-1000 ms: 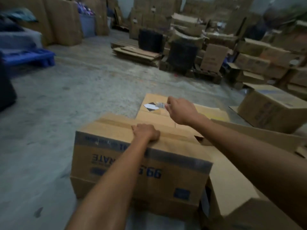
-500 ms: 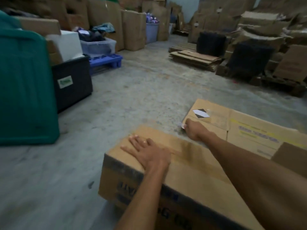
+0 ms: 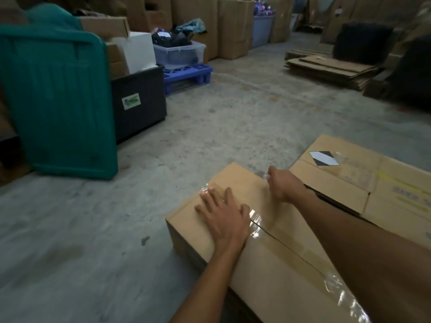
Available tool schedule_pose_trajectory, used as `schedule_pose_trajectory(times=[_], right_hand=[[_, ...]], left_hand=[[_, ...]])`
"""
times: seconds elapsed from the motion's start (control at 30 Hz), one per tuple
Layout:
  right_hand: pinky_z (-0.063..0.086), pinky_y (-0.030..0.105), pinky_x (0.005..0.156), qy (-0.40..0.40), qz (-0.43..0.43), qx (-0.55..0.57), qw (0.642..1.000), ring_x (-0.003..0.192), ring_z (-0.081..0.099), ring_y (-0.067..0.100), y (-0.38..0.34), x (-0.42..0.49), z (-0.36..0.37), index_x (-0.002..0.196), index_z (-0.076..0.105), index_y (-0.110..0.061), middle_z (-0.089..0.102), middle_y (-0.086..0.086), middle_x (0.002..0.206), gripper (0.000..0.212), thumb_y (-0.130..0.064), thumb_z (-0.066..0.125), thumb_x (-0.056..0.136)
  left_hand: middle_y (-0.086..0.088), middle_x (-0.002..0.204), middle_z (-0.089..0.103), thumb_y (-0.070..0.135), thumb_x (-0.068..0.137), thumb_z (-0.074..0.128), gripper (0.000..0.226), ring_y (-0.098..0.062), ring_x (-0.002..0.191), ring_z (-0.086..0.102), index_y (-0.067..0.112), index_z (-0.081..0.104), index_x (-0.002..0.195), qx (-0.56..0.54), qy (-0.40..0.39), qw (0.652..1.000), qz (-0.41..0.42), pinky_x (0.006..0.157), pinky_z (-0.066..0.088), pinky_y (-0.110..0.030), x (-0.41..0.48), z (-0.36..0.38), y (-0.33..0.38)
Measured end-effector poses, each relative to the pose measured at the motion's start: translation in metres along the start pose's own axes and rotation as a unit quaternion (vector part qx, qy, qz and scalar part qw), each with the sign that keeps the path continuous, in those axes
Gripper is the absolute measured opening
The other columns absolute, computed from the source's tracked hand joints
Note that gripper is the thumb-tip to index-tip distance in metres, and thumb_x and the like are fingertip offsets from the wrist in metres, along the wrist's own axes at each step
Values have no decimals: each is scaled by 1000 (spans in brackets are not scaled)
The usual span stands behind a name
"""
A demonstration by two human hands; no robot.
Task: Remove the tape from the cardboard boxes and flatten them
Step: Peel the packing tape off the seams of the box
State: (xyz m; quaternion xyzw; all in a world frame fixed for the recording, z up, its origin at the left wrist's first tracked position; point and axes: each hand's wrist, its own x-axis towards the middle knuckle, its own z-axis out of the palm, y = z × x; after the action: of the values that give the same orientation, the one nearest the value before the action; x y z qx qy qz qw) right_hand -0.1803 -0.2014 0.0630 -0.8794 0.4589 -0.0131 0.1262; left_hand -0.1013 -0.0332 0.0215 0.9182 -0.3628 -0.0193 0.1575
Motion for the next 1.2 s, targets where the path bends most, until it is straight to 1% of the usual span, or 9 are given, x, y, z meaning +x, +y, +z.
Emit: schedule_pose_trajectory(times=[0.1,0.17,0.27,0.37,0.47,0.67,0.83,0.97,1.2], right_hand=[[44,40,75,20,-2,-13,1000,90,55,35,9,7,-12,106,46,-13,61,19,105,20,-30,35,105],[40,38,71,38,-7,-9,999,83,49,31,6,11,-18,105,46,-14,55,13,96,18,-29,36,105],[44,38,71,46,-35,-6,998,82,53,31,-9,15,-22,108,52,-14,59,12,96,22,-31,38,104],[54,42,80,36,-68,6,997,86,63,30,-31,17,-21,104,57,-18,68,11,97,20,-33,43,102],[54,37,74,33,-112,13,993,83,64,26,-61,17,-24,97,59,-25,69,6,91,15,-35,48,101],[55,38,70,34,-202,-26,978,78,63,23,-118,17,-32,112,65,-29,67,4,95,19,-34,51,101],[41,30,59,24,-263,-78,961,82,63,21,-151,16,-27,106,66,-29,70,0,94,20,-18,53,96],[35,32,71,14,-347,-116,931,94,64,25,-176,8,-24,110,67,-31,73,2,100,19,-30,52,98],[34,37,86,9,-436,-198,878,98,58,18,-210,-7,-18,111,60,-35,71,-7,101,17,-39,47,101]], left_hand=[[-19,144,46,46,85,45,65,-37,133,38,7,46,137,-49,64,995,-59,108,21,-49,14,-2,-26],[-19,130,54,54,83,50,62,-36,121,45,7,53,123,-35,92,987,-125,104,26,-47,12,-5,-48],[-12,109,61,53,83,53,51,-31,101,51,10,59,110,-34,112,985,-125,93,34,-45,6,-10,-57],[-7,108,61,45,84,51,42,-27,101,52,13,61,110,-56,131,983,-113,95,34,-43,7,-9,-60],[-2,110,61,40,84,47,38,-23,103,52,17,61,111,-68,146,982,-100,95,34,-42,5,-6,-68],[0,108,61,33,82,49,36,-20,102,53,16,61,112,-120,188,970,-97,96,31,-41,-1,-9,-78],[4,104,53,39,81,49,30,-18,99,49,20,53,105,-150,191,963,-113,95,30,-37,-8,-19,-89],[2,95,48,48,83,49,27,-21,90,46,23,43,90,-148,209,957,-136,85,35,-38,-3,-24,-105],[2,92,44,60,88,36,37,-20,87,43,23,42,89,-136,210,960,-123,80,34,-40,-1,-21,-111]])
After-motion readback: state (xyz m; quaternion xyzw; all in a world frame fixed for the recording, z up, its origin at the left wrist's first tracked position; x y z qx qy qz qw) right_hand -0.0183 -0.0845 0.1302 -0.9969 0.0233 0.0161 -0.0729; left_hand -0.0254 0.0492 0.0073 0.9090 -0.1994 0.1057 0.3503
